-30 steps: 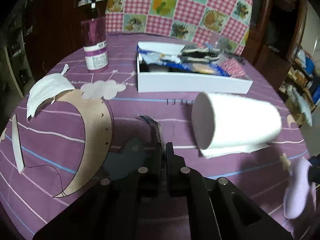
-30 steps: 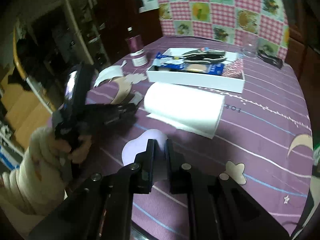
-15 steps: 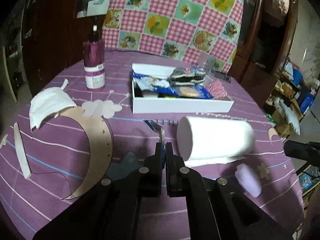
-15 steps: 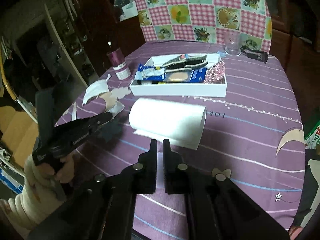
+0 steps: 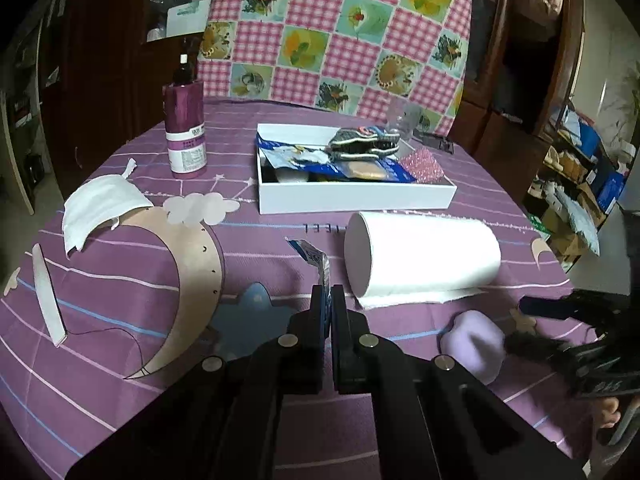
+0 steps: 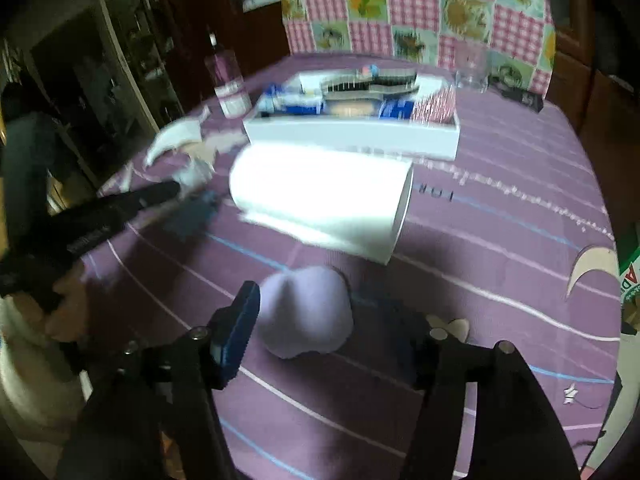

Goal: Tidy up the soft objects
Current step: 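Lift the lavender pad with the right gripper toward the white box, then lower the lavender pad and paper scrap into the box and open both grippers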

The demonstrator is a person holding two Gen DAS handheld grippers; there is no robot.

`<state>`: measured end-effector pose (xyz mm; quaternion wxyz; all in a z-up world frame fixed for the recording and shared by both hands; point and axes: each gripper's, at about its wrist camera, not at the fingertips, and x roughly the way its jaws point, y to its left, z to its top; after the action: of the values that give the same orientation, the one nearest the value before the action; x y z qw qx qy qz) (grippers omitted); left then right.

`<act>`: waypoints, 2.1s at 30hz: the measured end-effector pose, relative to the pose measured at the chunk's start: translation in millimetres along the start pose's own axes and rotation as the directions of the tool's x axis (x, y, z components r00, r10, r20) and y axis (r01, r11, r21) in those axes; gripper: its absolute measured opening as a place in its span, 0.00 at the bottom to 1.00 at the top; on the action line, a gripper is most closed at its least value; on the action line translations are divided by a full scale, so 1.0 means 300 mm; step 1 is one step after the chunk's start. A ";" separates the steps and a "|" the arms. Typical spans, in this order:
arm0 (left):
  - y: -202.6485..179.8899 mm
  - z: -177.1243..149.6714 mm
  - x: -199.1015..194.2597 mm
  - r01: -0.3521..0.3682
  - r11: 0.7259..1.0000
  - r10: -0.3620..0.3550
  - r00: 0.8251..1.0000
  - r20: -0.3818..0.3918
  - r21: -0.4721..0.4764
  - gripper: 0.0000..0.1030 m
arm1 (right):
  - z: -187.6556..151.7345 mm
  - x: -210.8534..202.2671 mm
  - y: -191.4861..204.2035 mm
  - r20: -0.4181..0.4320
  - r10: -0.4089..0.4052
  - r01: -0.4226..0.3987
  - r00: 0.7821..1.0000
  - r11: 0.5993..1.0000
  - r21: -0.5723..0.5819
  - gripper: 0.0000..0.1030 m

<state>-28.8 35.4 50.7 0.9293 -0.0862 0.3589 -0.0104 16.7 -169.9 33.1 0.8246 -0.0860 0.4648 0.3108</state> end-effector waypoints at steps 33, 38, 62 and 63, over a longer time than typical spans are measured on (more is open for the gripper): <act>-0.109 0.371 -0.024 -0.003 1.000 0.003 0.992 0.126 -0.001 0.01 | 0.318 -0.125 -0.216 0.145 0.110 -0.151 0.983 0.940 0.306 0.19; -0.079 0.474 0.082 0.012 0.998 -0.006 0.994 0.111 -0.057 0.01 | 0.461 -0.086 -0.248 0.205 0.108 -0.176 0.973 0.922 0.346 0.19; 0.051 0.487 0.615 -0.045 0.990 0.028 0.991 -0.129 -0.130 0.01 | 0.604 0.348 -0.432 0.033 0.003 -0.017 0.999 0.909 0.417 0.20; 0.051 0.480 0.623 -0.051 0.991 0.035 0.991 -0.129 -0.124 0.01 | 0.601 0.351 -0.439 0.037 0.011 -0.026 0.999 0.906 0.424 0.20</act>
<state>205.7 57.3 28.5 0.8973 -0.1366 0.4189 0.0271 262.8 -151.1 27.0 0.8283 0.1047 0.5081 0.2116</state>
